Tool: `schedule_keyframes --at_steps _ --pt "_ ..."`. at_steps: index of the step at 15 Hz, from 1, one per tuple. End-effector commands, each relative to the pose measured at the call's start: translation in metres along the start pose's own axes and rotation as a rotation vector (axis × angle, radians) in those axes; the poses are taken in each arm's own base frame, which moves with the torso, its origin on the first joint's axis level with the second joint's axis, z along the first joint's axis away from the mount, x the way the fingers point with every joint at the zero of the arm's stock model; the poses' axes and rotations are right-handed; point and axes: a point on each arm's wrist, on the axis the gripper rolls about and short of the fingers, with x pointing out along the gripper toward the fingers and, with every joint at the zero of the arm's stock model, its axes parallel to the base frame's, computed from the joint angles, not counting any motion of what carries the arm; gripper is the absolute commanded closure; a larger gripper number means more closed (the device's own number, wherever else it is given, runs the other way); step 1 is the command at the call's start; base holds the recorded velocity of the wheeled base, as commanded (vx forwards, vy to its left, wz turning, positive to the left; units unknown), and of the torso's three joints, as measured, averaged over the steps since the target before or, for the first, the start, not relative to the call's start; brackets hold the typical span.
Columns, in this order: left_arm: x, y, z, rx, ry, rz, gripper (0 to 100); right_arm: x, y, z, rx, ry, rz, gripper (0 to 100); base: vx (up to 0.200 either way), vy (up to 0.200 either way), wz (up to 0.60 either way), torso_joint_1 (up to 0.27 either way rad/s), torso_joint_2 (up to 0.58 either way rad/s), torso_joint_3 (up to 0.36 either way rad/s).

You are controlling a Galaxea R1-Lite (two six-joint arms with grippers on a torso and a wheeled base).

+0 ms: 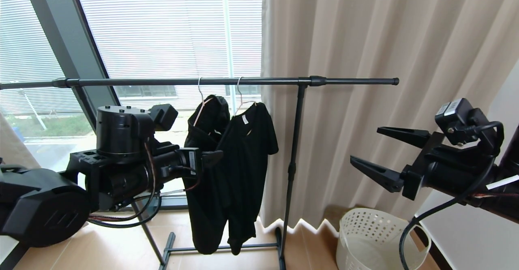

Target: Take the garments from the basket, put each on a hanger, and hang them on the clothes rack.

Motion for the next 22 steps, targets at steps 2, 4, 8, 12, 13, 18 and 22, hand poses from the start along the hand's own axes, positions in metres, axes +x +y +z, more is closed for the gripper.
schedule_keyframes --at_steps 2,4,8,12,13,18,22 --pt "-0.056 0.004 -0.017 0.001 -0.026 0.009 0 -0.032 0.011 0.002 -0.015 -0.042 -0.007 0 0.000 0.000 0.00 0.000 0.00 0.000" --pt "-0.056 0.004 -0.017 0.001 -0.026 0.009 0 -0.032 0.011 0.002 -0.015 -0.042 -0.007 0 0.000 0.000 0.00 0.000 0.00 0.000" --pt "-0.129 0.020 -0.092 0.011 0.030 -0.006 0 -0.101 0.039 -0.017 -0.021 -0.057 -0.051 0 0.000 0.000 0.00 0.000 0.00 0.000" --pt "-0.168 0.032 -0.129 0.012 -0.020 -0.019 0 -0.144 0.057 -0.034 0.009 0.034 -0.042 0 0.000 0.000 0.00 0.000 0.00 0.000" --pt "-0.173 0.032 -0.129 0.013 -0.055 -0.027 0 -0.152 0.061 -0.038 0.015 0.052 -0.040 0 0.000 0.000 0.00 0.000 0.00 0.000" --pt "-0.219 0.043 -0.163 0.073 -0.107 -0.065 0 -0.203 0.086 -0.085 0.049 0.100 -0.174 0 0.000 0.000 0.00 0.000 0.00 0.000" --pt "-0.237 0.047 -0.178 0.085 -0.225 -0.123 0 -0.205 0.096 -0.124 0.058 0.088 -0.302 0 0.000 0.000 0.00 0.000 0.00 0.000"
